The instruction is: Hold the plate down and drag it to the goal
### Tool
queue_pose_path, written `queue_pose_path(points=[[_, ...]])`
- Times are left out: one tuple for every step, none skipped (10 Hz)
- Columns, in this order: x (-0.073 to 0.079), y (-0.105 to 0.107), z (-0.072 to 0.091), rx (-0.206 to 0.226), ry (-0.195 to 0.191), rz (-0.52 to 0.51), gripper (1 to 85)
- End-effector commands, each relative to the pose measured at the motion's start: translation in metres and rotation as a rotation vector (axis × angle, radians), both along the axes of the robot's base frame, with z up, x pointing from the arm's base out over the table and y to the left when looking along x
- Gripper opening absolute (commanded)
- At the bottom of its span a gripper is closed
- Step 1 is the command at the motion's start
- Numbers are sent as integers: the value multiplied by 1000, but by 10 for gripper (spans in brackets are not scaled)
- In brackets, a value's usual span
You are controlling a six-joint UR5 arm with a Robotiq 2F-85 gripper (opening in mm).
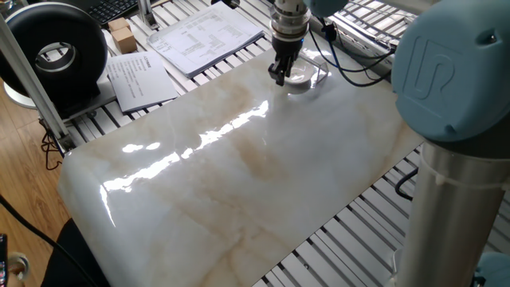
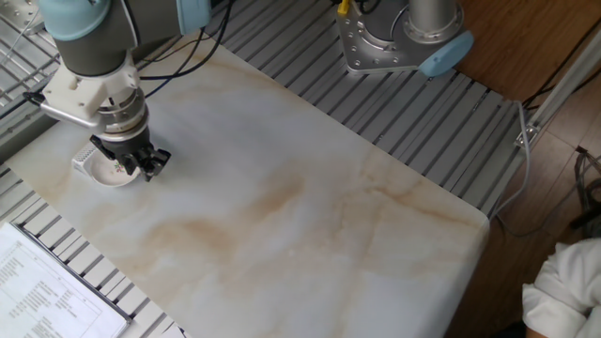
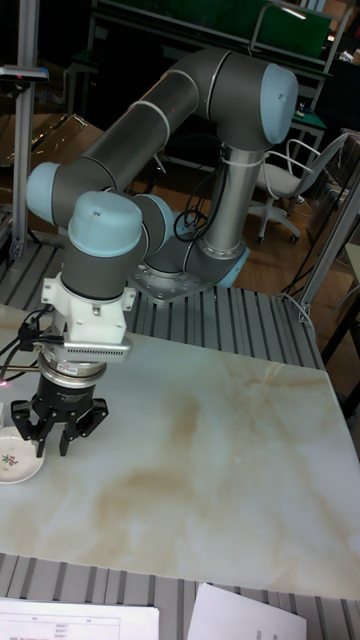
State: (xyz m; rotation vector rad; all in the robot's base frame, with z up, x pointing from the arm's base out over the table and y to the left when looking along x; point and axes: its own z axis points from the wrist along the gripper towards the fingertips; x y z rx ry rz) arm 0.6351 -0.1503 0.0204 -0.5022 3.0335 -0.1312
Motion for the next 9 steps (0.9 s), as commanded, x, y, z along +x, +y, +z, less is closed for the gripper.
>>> queue_pose_path(points=[[2,-12,-4,3,-13,12,353],[2,-17,-4,-11,-12,13,343],[3,-22,-4,-16,-13,18,333],[3,-27,-3,-21,-13,22,330],[4,-35,-3,-25,-13,33,323],[3,-40,-3,-32,-13,35,310],[3,-41,-3,-32,-13,36,300],[3,-42,-3,-37,-14,40,290],[2,-44,-2,-40,-14,40,267]])
